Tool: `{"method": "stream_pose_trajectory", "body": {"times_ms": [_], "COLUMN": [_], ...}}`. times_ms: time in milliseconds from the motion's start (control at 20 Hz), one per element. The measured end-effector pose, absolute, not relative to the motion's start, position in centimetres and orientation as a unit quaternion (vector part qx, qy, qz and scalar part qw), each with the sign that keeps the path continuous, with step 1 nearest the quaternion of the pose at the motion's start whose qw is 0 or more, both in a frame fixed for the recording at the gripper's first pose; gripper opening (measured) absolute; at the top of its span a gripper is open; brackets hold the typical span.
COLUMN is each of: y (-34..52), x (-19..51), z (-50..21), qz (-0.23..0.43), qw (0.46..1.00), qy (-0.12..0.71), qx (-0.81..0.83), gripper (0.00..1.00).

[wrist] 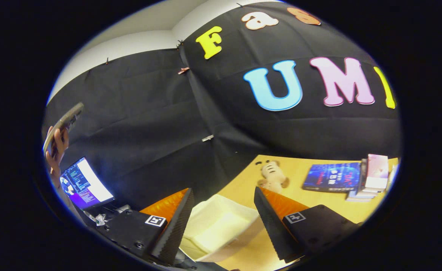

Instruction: Open the storage box then place both shoes into the box .Put the left shoe in first, then the right shoe, with the right side of both shoes facing outward in a uniform manner.

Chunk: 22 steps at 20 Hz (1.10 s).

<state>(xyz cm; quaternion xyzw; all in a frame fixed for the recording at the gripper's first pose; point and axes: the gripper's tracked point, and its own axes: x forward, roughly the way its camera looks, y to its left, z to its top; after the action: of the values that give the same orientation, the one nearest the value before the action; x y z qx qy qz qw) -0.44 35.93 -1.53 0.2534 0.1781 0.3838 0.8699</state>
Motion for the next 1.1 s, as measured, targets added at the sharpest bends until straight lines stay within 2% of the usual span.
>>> {"method": "stream_pose_trajectory", "body": {"times_ms": [350,750,950,1100], "y": [24.6,18.3,16.2,16.7], "x": [-1.2,-3.1,-3.1,-4.8], "z": [-8.3,-13.3,-19.6,-26.0], "qz": [0.286,0.243,0.216,0.219], "qw": [0.916,0.921,0.906,0.868], "qy": [0.204,0.247,0.327,0.420], "qx": [0.192,0.181,0.158,0.147], "gripper": [0.98,0.98,0.98,0.99]}}
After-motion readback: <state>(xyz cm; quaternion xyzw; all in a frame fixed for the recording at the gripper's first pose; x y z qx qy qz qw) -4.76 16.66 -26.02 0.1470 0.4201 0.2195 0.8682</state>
